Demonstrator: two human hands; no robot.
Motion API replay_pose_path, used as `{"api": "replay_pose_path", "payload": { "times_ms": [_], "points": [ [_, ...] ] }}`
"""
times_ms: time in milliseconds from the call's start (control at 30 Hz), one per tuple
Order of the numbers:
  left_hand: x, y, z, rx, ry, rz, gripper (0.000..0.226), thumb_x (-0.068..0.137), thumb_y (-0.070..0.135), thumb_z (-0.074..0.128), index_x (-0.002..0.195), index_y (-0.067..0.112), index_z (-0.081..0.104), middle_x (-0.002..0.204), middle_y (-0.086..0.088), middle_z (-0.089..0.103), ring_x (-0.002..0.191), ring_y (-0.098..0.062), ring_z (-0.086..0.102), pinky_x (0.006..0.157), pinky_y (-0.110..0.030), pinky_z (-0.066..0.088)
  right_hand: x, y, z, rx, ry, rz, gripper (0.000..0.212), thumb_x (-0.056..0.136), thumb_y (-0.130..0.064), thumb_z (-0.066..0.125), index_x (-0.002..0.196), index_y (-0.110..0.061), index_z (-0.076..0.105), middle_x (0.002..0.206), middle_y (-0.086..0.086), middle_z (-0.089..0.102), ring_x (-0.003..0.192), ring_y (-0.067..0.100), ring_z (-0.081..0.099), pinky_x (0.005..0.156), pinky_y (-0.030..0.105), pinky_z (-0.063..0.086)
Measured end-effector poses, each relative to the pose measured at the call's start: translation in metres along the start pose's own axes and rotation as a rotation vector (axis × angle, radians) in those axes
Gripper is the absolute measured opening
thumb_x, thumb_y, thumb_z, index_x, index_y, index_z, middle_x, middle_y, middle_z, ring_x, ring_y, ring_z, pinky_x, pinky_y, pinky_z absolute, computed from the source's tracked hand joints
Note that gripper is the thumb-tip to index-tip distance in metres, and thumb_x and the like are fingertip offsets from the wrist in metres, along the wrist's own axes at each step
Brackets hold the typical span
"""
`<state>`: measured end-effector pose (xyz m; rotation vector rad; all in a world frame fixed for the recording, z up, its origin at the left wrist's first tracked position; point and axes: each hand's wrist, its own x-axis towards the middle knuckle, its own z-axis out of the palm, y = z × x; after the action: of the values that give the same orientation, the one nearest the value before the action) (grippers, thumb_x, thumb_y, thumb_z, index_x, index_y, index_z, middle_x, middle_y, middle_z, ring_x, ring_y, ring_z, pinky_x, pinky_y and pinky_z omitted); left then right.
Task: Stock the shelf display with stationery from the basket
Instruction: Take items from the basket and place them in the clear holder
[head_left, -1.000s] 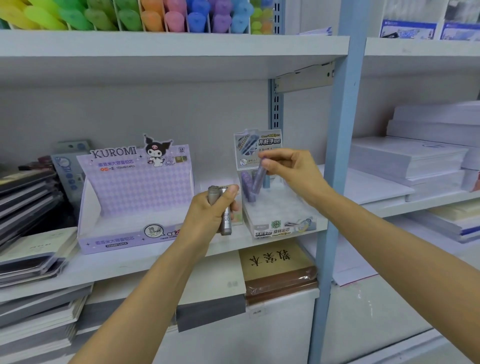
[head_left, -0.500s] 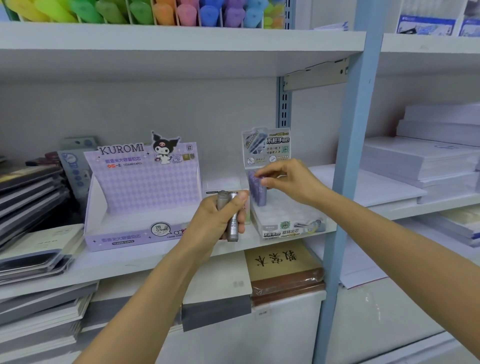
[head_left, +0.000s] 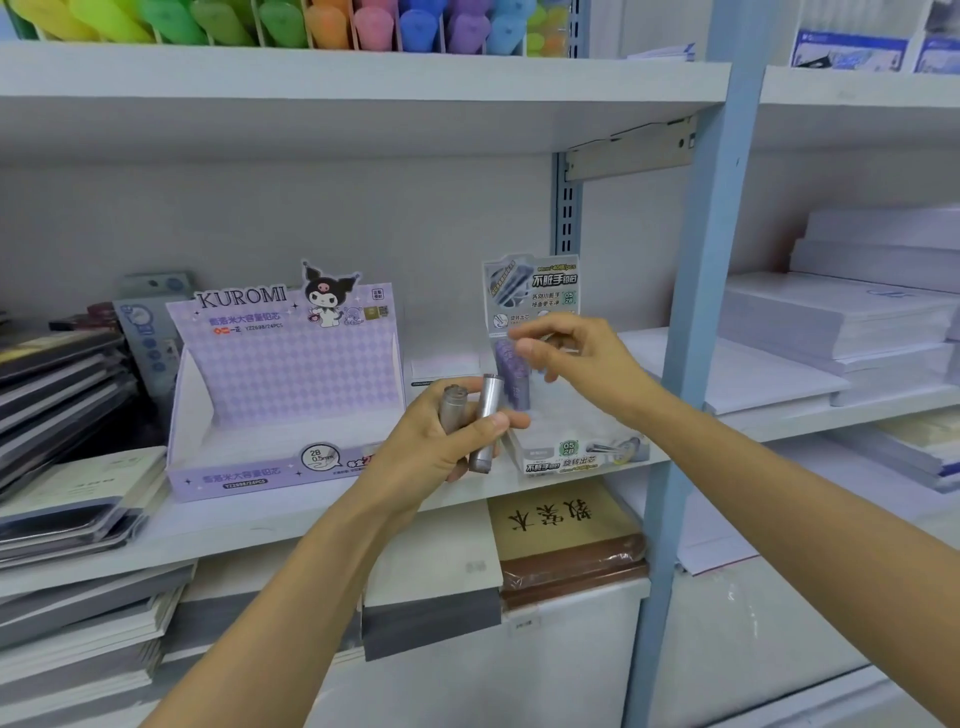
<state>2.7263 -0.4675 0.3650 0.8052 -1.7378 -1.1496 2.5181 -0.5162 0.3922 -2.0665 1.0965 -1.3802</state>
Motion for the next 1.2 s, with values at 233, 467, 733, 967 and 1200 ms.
{"api": "replay_pose_path", "payload": {
  "times_ms": [233,467,733,967,1200],
  "points": [
    [-0.002,0.005,0.014,0.021,0.028,-0.02,0.047,0.084,0.026,0.073,0.122,0.017,0.047,0.098,-0.002,0.076,0.066,0.0,0.064,0.051,-0.013,0.042,-0.021,0.0,0.005,0.426,-0.218,0.007,0.019,0.081,-0.021,0.073,0.099,-0.02,0.075,0.085,0.002,0.071,0.075,0.012,0.065,0.072,0.021,0.053],
    [-0.004,0.009,0.013,-0.019,0.217,0.109,0.013,0.089,0.016,0.067,0.1,0.01,0.067,0.083,-0.009,0.074,0.06,-0.004,0.056,0.05,-0.009,0.039,-0.026,-0.004,-0.011,0.525,-0.04,0.093,0.014,0.077,-0.02,0.074,0.087,-0.012,0.069,0.078,0.003,0.07,0.07,0.016,0.066,0.066,0.024,0.055],
    [0.001,0.013,0.022,0.03,0.271,0.093,0.015,0.091,0.024,0.065,0.081,0.014,0.071,0.063,0.001,0.069,0.052,0.0,0.053,0.048,-0.008,0.039,-0.044,-0.018,-0.008,0.09,-0.193,-0.043,0.019,0.084,-0.016,0.073,0.104,-0.017,0.071,0.093,-0.002,0.073,0.087,0.008,0.067,0.08,0.02,0.052],
    [0.007,0.017,0.03,-0.016,0.229,-0.062,0.029,0.094,0.041,0.058,0.105,0.015,0.053,0.079,-0.001,0.069,0.062,-0.008,0.055,0.055,-0.021,0.04,-0.043,-0.006,-0.009,-0.057,-0.127,-0.138,0.053,0.095,-0.013,0.059,0.144,-0.026,0.042,0.082,-0.003,0.065,0.074,0.016,0.061,0.07,0.028,0.053],
    [0.007,0.009,0.022,-0.118,0.199,-0.054,0.023,0.104,0.025,0.036,0.096,0.013,0.054,0.073,0.002,0.063,0.065,-0.013,0.051,0.064,-0.027,0.046,0.001,0.011,-0.02,0.011,0.118,0.06,0.034,0.098,-0.008,0.052,0.131,-0.017,0.052,0.096,0.013,0.062,0.086,0.021,0.065,0.073,0.027,0.057]
  ]
}}
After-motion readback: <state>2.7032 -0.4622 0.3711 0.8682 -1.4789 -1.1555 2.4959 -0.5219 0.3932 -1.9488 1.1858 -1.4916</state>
